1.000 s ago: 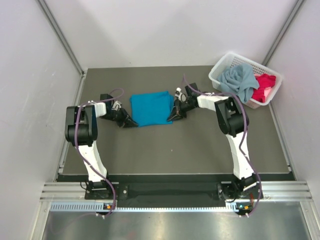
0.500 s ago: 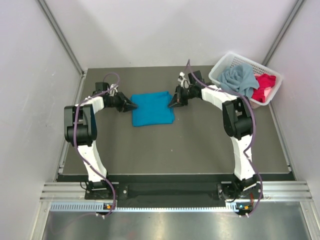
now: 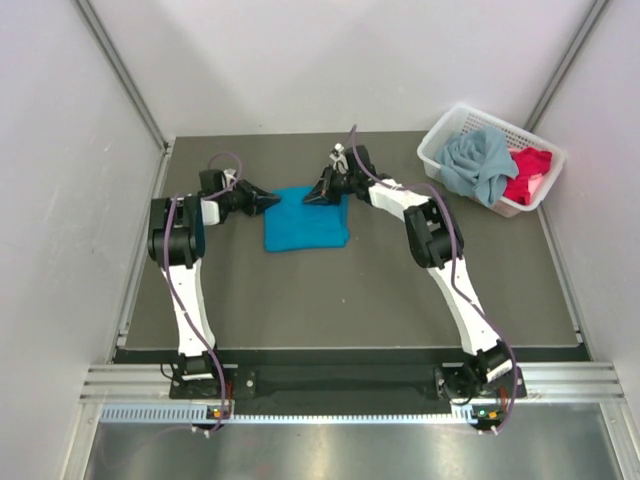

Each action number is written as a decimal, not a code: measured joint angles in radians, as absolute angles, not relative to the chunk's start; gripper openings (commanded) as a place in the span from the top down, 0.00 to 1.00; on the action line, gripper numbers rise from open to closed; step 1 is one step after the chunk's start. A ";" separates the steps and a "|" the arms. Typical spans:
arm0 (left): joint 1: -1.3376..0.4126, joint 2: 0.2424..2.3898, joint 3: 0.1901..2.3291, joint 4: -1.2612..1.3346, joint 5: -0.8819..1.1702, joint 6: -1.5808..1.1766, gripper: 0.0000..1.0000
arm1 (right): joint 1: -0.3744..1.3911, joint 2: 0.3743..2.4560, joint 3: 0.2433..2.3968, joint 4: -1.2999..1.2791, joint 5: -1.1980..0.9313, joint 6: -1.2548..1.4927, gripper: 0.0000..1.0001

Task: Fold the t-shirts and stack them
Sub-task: Neatly place the folded tshirt to the corner

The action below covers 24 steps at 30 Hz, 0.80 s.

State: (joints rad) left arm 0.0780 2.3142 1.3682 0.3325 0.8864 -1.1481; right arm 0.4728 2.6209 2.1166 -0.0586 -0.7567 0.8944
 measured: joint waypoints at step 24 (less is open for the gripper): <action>0.078 2.497 1.634 0.439 0.871 -1.251 0.66 | 0.308 2.724 2.215 -0.006 -0.577 1.015 1.00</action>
